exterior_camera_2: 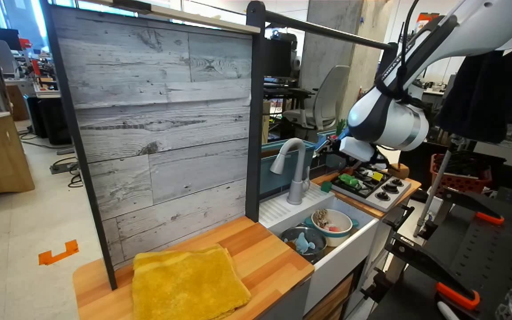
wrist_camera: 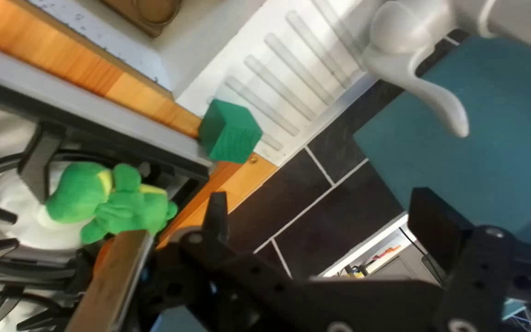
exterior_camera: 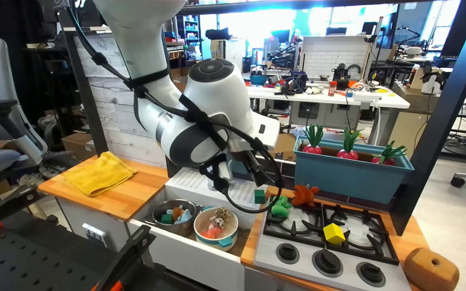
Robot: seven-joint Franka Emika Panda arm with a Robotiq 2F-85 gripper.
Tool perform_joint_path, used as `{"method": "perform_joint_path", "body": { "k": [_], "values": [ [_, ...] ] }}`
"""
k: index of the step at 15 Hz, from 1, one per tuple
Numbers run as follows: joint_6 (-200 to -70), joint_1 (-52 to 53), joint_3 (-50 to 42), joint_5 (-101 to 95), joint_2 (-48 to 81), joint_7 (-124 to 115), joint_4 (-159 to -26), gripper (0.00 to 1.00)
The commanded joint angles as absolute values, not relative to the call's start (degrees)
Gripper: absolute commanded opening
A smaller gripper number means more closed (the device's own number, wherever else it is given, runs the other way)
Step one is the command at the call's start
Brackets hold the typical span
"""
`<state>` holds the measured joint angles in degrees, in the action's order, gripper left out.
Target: Pick up the plush toys from the counter and stove and put them in the pots, then wipe the counter with the towel
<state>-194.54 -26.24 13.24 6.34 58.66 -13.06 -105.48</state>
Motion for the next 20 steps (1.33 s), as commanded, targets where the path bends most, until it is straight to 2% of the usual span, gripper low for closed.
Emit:
{"method": "perform_joint_path", "body": {
  "k": [1,7,10,16,17,18,20],
  "values": [
    [-192.7,-21.8,7.5,8.6,56.1,-12.8,-107.6,1.0],
    [-191.8,-19.4,6.6,9.9,60.9,-13.5,-102.4,0.99],
    [-190.8,-18.3,5.9,10.9,64.0,-14.1,-98.5,0.86],
    [-188.1,-15.2,1.8,14.3,68.7,-15.2,-91.2,0.93],
    [-187.5,-14.3,0.8,14.9,69.6,-15.6,-89.8,0.9],
    [-186.8,-13.7,0.3,15.4,70.4,-15.8,-88.6,0.66],
    [-185.0,-12.0,-1.3,16.0,71.2,-16.6,-86.8,0.64]
  ]
}}
